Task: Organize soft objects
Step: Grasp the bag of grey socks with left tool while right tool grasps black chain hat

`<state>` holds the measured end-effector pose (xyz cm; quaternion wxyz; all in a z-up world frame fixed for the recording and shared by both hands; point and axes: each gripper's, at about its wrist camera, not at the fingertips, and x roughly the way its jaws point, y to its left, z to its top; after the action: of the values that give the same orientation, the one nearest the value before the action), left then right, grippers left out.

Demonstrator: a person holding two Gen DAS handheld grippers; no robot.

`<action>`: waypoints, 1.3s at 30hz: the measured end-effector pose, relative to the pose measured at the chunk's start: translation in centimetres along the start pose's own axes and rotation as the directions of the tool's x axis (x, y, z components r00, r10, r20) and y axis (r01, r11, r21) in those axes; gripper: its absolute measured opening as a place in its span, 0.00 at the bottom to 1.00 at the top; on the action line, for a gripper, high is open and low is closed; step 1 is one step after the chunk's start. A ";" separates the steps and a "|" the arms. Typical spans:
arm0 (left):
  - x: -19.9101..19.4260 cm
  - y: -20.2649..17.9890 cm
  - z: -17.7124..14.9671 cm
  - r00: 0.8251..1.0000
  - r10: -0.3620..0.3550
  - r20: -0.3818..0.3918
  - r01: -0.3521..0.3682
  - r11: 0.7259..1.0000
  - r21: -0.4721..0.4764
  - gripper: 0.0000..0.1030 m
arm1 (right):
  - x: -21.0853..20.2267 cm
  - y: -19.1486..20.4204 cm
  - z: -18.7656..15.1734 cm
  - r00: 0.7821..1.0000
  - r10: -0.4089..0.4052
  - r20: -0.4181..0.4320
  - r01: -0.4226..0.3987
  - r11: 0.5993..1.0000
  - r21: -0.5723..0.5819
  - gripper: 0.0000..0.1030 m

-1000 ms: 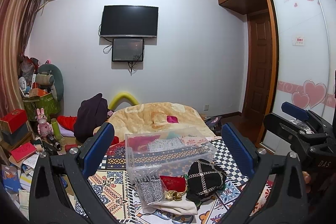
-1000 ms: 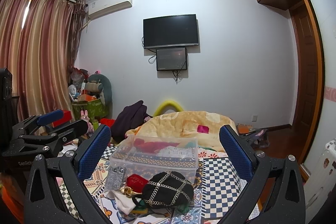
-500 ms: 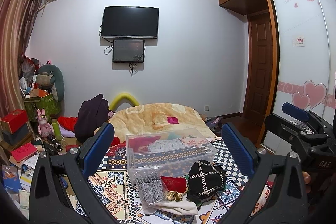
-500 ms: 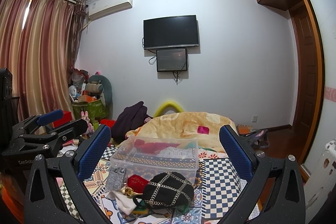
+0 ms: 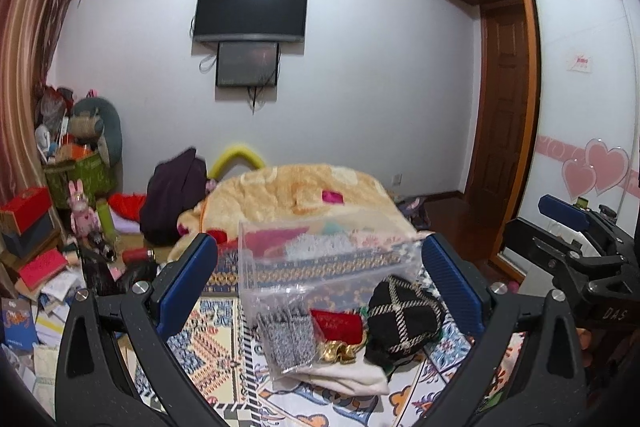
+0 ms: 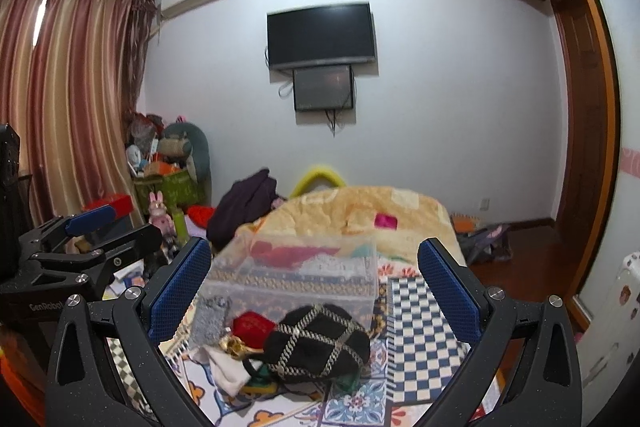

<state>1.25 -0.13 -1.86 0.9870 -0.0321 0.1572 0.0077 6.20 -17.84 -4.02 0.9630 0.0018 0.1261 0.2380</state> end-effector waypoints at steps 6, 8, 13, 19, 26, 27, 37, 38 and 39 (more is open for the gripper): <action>4.0 1.7 -2.3 0.992 0.017 -0.125 -0.023 0.999 -0.047 1.00 | 2.9 -0.7 -2.2 0.994 -0.005 -0.114 0.007 1.000 0.018 1.00; 4.9 2.1 -3.2 0.988 0.022 -0.156 -0.031 0.998 -0.061 1.00 | 3.6 -1.0 -2.8 0.989 0.001 -0.147 0.003 1.000 0.029 1.00; 8.1 3.7 -5.3 0.970 0.029 -0.242 -0.056 0.993 -0.105 1.00 | 5.7 -1.4 -4.8 0.970 0.033 -0.243 -0.019 0.998 0.060 1.00; 10.4 5.5 -7.4 0.951 -0.013 -0.307 -0.045 0.983 -0.180 1.00 | 7.7 -1.5 -7.1 0.941 0.047 -0.336 -0.030 0.998 0.056 1.00; 10.9 4.9 -8.2 0.949 -0.037 -0.314 -0.016 0.987 -0.163 0.92 | 9.0 -1.6 -8.1 0.920 0.057 -0.387 -0.033 0.997 0.070 0.93; 10.9 4.8 -8.3 0.946 -0.045 -0.320 -0.007 0.987 -0.161 0.87 | 9.1 -1.7 -8.1 0.918 0.061 -0.392 -0.036 0.997 0.071 0.87; 11.6 4.8 -9.0 0.932 -0.094 -0.350 0.033 0.984 -0.175 0.42 | 9.0 -2.3 -7.8 0.913 0.095 -0.396 -0.060 0.993 0.100 0.57; 11.4 4.7 -8.9 0.934 -0.093 -0.346 0.034 0.985 -0.172 0.41 | 8.8 -2.3 -7.7 0.915 0.095 -0.392 -0.060 0.993 0.099 0.56; 11.2 4.7 -8.8 0.935 -0.093 -0.343 0.036 0.985 -0.169 0.38 | 8.8 -2.3 -7.6 0.917 0.092 -0.388 -0.059 0.994 0.095 0.51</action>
<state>9.06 4.01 -13.98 0.9373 -0.1171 0.3276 -0.0179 12.90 -16.32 -13.64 0.9076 -0.0016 0.3256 0.2652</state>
